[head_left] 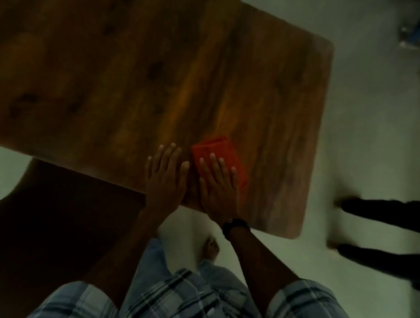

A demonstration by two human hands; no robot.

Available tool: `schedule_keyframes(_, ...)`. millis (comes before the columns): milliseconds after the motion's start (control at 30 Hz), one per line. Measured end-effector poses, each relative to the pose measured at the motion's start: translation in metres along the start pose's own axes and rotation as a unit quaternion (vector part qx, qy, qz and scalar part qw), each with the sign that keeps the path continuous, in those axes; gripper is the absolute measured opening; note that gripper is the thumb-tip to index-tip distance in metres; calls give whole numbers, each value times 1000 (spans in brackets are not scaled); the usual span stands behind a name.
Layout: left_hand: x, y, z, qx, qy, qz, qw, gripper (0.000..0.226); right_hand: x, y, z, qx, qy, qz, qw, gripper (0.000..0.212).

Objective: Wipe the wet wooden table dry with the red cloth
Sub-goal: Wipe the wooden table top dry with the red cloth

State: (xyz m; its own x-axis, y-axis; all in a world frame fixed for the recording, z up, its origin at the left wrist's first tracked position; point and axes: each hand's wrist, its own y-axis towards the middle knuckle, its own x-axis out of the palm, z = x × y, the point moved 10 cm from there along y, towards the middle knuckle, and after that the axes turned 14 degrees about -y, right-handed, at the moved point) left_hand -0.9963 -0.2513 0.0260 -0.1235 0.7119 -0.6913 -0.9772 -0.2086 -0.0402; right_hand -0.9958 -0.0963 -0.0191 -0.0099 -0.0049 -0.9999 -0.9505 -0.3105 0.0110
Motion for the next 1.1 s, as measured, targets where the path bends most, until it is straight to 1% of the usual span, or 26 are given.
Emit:
schedule_keyframes(67,33,-11,26,13,-9,-18,1000,54,-2,-28,58,57,-11,2,998,52)
schedule_keyframes(133,61,-22,48,27,-12,-52,998,54,-2,-55,107,113,-6,9,994,51)
schedule_keyframes(233,86,-38,67,39,-8,-94,995,52,0,-91,173,202,-7,8,979,52)
schedule_keyframes(300,96,-44,73,50,-5,-119,992,51,2,-110,202,241,-5,-3,970,54)
schedule_keyframes(367,105,-45,78,73,8,-153,986,53,0,-117,212,263,13,-10,965,55)
schedule_keyframes(433,114,-39,83,96,28,-180,979,53,-3,-117,208,265,14,-16,964,56)
schedule_keyframes(500,120,-28,87,108,32,-190,975,53,-4,-113,205,267,3,-23,964,57)
schedule_keyframes(633,136,-2,99,136,41,-213,967,58,5,-102,205,259,-37,-66,963,63)
schedule_keyframes(767,153,36,115,156,58,-231,959,60,26,-52,232,246,-49,-147,957,69)
schedule_keyframes(833,161,64,122,150,75,-223,960,62,30,-10,257,220,-56,-166,960,69)
schedule_keyframes(967,175,138,137,135,91,-188,968,65,13,90,304,212,-4,-118,970,70)
schedule_keyframes(1100,178,222,144,101,109,-136,979,69,11,173,337,195,-27,-89,976,70)
